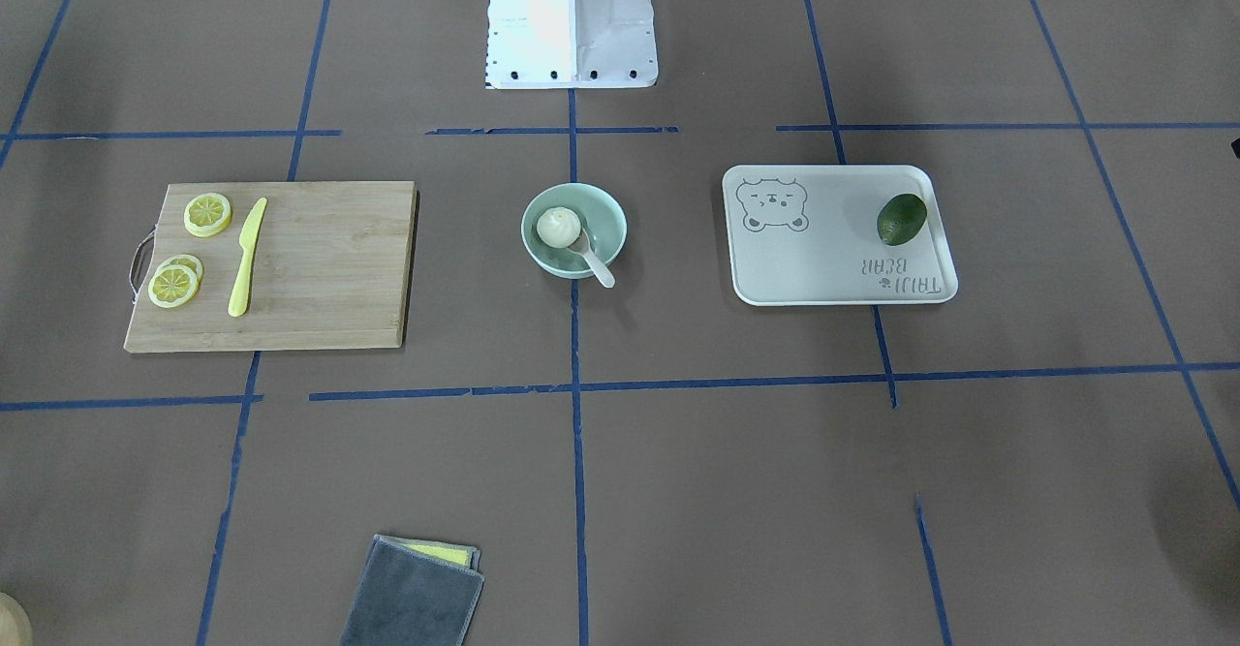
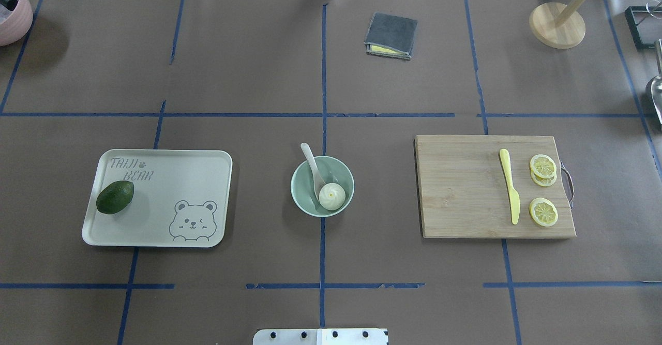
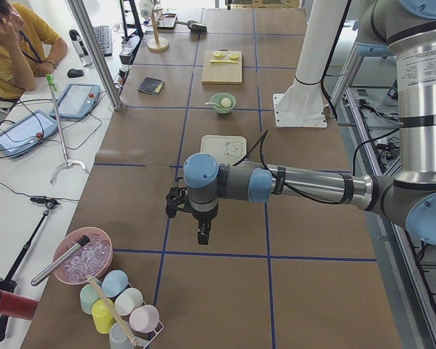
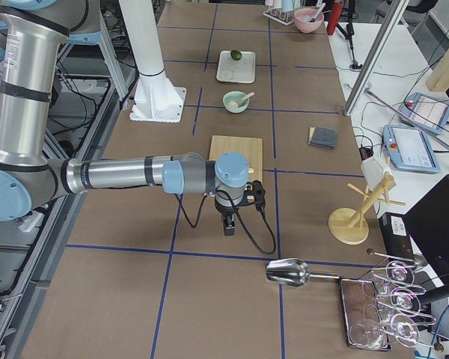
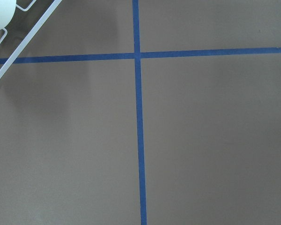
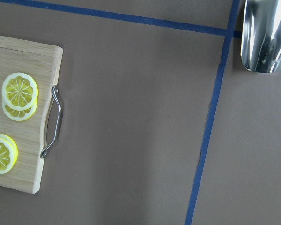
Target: Put spoon and bun in bowl
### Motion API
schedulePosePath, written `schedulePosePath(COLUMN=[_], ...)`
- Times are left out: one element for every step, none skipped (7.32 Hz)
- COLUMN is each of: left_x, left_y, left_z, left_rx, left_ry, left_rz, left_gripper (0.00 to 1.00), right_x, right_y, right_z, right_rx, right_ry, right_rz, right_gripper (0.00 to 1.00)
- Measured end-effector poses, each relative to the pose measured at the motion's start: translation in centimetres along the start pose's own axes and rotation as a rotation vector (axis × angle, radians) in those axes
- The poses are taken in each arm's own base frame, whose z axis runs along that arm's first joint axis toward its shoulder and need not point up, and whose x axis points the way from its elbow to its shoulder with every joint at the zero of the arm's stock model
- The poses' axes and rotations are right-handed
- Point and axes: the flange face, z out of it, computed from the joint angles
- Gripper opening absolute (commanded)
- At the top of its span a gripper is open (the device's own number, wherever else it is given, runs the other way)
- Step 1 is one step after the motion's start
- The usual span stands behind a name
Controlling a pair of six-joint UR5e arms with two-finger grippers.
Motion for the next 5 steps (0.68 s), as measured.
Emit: schedulePosePath(left_x=[-0.1,-0.6,-1.4,-2.3,-2.9], left_y=[0.2,0.5,0.9,1.4,1.8], left_z=[0.1,0.1,-0.1,-0.5,-0.9], left_rx=[-0.001,-0.004,0.003,0.012,0.02], left_ry=[0.0,-0.001,-0.001,0.0,0.003], left_rz=[0.023,0.053,0.081,0.09,0.086], left_gripper=[1.0,1.0,1.0,1.0,1.0], right_x=[0.4,1.3,2.4,3.0,3.2], right_y=[0.1,0.3,0.4,0.4,0.2], right_z=[0.2,0.5,0.8,0.8,0.5], right_rx=[-0.004,-0.007,-0.008,-0.007,0.001], right_ry=[-0.001,-0.001,-0.001,-0.001,0.005], right_rz=[0.009,0.024,0.035,0.033,0.024], right_gripper=[1.0,1.0,1.0,1.0,1.0])
